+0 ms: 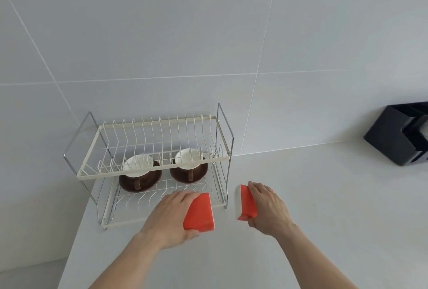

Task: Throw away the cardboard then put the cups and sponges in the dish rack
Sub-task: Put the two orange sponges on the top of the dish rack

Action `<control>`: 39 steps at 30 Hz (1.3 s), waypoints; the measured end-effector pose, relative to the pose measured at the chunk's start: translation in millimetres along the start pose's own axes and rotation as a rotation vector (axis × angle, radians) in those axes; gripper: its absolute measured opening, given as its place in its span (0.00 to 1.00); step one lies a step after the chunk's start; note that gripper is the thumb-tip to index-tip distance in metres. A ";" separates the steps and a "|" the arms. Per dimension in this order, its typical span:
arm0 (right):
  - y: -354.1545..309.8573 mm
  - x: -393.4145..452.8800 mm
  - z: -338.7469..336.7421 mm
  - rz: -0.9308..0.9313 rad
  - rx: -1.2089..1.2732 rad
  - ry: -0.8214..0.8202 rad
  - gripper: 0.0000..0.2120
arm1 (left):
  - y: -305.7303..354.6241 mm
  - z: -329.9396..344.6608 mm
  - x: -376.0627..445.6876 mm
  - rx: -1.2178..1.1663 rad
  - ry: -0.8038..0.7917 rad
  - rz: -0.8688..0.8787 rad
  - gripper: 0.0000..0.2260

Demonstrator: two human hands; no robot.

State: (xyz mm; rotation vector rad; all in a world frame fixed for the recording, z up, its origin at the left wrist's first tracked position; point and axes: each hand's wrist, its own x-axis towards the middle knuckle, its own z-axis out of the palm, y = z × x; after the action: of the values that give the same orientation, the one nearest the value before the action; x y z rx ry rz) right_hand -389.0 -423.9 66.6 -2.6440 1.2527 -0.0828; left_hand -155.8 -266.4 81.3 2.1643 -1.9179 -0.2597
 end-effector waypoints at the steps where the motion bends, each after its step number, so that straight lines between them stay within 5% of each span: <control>1: -1.1 2.6 -8.9 0.001 -0.001 0.008 0.50 | 1.4 -8.9 2.4 0.001 0.014 0.000 0.43; 25: -58.3 74.1 -220.7 -0.046 -0.086 0.332 0.48 | 4.1 -238.5 62.0 0.105 0.385 0.053 0.42; 39: -159.9 150.3 -214.1 -0.268 -0.099 0.321 0.44 | -94.5 -280.4 50.8 0.153 0.417 -0.132 0.42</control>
State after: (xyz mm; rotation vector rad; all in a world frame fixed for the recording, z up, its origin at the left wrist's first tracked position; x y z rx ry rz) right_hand -202.4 -477.4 304.0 -2.9576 0.9960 -0.5181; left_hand 20.8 -289.6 322.9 2.2235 -1.6084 0.3049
